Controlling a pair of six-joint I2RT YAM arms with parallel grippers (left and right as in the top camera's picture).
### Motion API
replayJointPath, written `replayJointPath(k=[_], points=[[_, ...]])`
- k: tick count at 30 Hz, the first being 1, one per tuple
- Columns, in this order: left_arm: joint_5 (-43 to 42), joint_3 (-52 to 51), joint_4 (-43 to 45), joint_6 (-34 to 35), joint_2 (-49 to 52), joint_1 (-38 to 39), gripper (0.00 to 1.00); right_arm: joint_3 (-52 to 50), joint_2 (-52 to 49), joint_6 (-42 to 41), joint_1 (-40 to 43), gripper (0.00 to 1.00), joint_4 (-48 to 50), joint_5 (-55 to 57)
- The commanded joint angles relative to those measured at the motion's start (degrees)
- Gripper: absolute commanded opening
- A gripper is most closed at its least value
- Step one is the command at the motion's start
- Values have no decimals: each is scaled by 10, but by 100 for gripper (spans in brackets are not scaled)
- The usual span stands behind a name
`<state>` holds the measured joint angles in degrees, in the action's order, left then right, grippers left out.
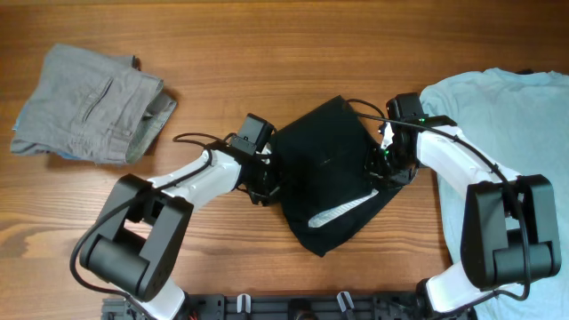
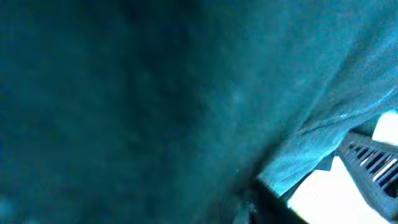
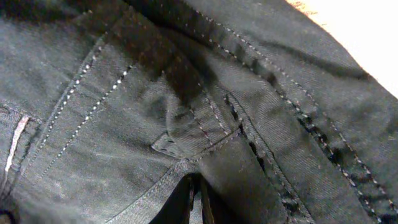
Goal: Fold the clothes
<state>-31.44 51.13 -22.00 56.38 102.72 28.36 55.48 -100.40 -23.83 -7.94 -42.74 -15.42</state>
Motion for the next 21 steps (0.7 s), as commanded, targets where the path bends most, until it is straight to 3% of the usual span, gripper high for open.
replayJointPath(k=[1,5,7,8,9,11,12,13,16,21], points=[[80,-6,49,-2,24,-26,28,-7,-16,13,0,9,0,3],[60,-3,118,-97,24,-47,24,-5,-13,23,1,7,-5,-2],[58,8,96,-158,22,-57,12,1,2,47,4,7,-15,-27],[66,16,73,-180,22,-67,12,1,12,48,4,8,-17,-27],[74,23,52,-193,22,-78,16,1,26,52,4,8,-18,-27],[71,30,29,-231,22,-102,40,1,50,67,4,10,-17,-36],[50,30,25,-268,22,-116,74,1,65,76,4,11,-14,-44],[30,30,19,-300,22,-123,99,1,71,75,4,12,-12,-43],[8,30,23,-352,22,-119,100,1,71,75,4,9,12,-43],[-29,24,44,-365,33,-79,100,-5,50,80,4,8,37,-41]])
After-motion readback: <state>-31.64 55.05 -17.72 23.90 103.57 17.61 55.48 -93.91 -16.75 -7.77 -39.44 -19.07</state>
